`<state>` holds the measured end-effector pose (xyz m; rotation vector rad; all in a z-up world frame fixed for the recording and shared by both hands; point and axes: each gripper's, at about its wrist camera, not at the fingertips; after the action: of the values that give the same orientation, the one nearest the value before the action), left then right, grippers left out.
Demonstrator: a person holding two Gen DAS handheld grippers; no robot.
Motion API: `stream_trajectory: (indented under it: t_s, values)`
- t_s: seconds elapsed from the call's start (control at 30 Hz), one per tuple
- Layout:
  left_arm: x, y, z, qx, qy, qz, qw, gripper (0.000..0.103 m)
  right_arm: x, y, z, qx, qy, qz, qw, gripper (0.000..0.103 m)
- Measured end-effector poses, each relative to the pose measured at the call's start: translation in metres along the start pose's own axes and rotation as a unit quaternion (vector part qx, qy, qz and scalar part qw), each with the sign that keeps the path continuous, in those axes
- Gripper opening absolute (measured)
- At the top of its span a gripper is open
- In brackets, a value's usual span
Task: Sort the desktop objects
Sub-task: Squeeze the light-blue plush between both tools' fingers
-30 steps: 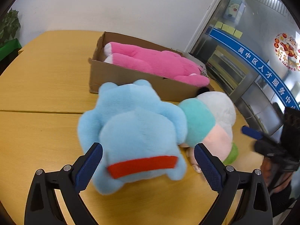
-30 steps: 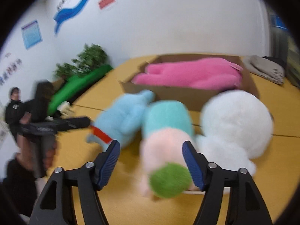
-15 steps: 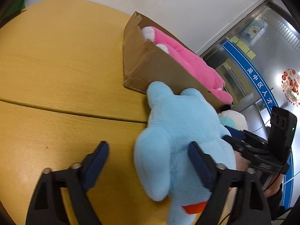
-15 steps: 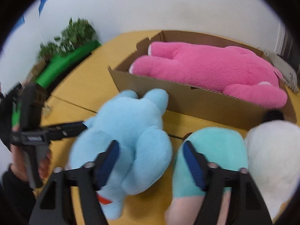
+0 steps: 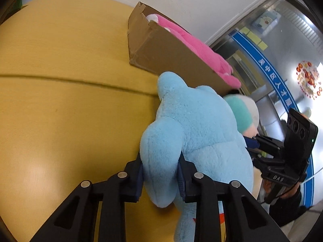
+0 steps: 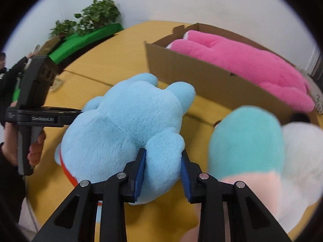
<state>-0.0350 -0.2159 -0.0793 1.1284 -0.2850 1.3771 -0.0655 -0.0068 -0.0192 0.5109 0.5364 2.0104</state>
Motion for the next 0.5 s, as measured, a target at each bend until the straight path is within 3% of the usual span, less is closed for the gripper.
stream_trajectory:
  t_s: [0.13,0.2,0.27,0.33,0.37,0.4,0.43,0.5]
  values:
    - [0.004,-0.014,0.007,0.004,0.011,0.002,0.9999,0.039,-0.001,-0.029,0.010,-0.005,0.042,-0.006,0.999,0.037]
    - [0.005,-0.017,0.009,0.008,0.018,0.005,0.9998,0.079,0.003,-0.038,0.009,-0.010,0.053,-0.015,0.998,0.038]
    - [0.005,-0.021,0.011,0.013,0.024,0.007,0.9996,0.089,0.006,-0.041,0.006,-0.011,0.054,-0.022,0.998,0.038]
    - [0.006,-0.025,0.013,0.017,0.031,0.009,0.9993,0.083,0.004,-0.041,0.003,-0.008,0.059,-0.024,0.998,0.038]
    - [0.006,-0.027,0.014,0.020,0.034,0.011,0.9992,0.067,0.003,-0.040,0.000,-0.010,0.061,-0.024,0.998,0.035]
    - [0.008,-0.029,0.014,0.021,0.037,0.011,0.9990,0.038,0.002,-0.040,-0.001,-0.009,0.063,-0.024,0.998,0.034]
    - [0.012,-0.031,0.013,0.020,0.038,0.009,0.9990,0.026,0.002,-0.041,0.003,-0.002,0.067,-0.025,0.997,0.033]
    - [0.021,-0.037,0.010,0.016,0.041,0.005,0.9990,0.026,0.003,-0.045,0.018,0.019,0.082,-0.029,0.996,0.031]
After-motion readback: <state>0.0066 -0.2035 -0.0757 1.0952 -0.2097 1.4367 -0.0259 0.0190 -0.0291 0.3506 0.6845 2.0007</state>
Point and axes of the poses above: each gripper's, at about its wrist camera, not at the fingertips, and z roughly against the way its jaws point, x to its right, y to its top, and after that the axes turned 15 degrees about -y, right-handed
